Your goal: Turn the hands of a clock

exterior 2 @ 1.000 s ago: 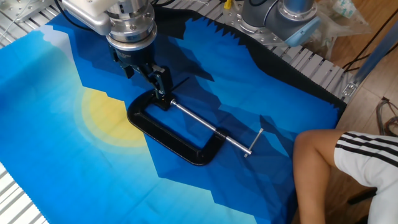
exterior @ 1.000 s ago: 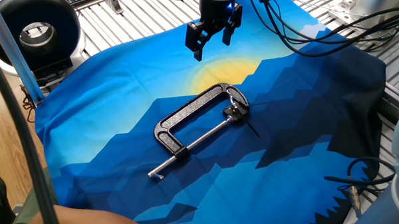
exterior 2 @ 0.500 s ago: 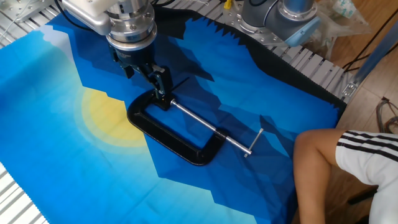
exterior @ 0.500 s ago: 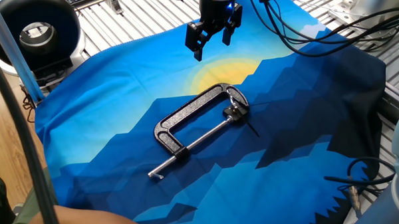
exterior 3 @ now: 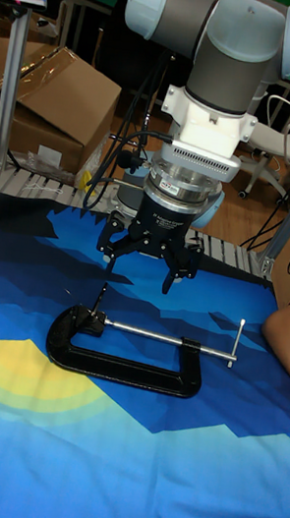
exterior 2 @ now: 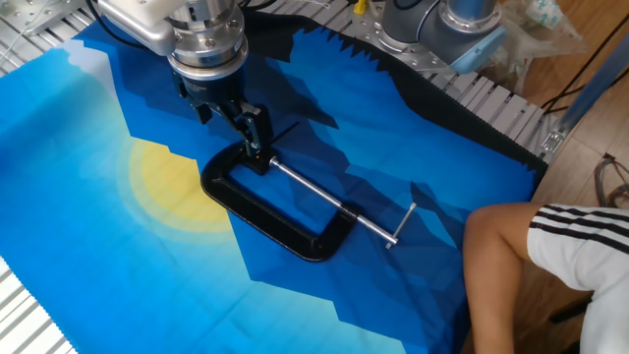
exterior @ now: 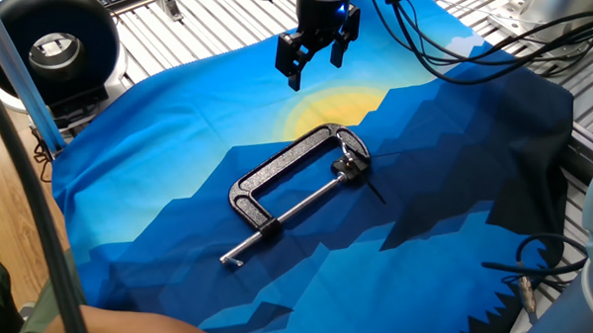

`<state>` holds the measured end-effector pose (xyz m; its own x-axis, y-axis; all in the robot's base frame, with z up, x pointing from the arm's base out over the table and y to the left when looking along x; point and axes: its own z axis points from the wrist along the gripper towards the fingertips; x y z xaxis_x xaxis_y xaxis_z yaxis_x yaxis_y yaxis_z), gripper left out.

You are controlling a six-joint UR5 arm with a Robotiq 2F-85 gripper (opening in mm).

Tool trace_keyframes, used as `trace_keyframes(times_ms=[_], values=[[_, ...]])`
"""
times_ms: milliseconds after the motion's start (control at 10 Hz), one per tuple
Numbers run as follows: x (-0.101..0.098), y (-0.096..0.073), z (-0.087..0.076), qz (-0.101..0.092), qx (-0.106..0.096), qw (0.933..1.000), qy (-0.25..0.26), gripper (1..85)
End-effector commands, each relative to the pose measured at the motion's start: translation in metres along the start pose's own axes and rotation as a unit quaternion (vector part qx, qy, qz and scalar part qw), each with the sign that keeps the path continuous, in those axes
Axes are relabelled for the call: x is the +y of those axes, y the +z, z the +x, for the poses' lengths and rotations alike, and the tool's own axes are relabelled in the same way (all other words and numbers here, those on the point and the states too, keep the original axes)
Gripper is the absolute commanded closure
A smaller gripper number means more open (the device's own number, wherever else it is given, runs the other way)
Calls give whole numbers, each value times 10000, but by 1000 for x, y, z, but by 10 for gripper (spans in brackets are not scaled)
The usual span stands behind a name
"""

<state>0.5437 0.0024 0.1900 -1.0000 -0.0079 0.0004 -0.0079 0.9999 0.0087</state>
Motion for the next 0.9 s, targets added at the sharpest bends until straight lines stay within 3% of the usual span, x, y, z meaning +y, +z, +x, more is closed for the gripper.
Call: trace_keyframes(times_ms=[0, 100, 800], values=[[2, 0, 0, 0, 0, 10000, 0, 17], [30, -3, -28, -510, -544, 9969, -240, 843], [28, -1, -25, -494, -521, 9971, -257, 843]])
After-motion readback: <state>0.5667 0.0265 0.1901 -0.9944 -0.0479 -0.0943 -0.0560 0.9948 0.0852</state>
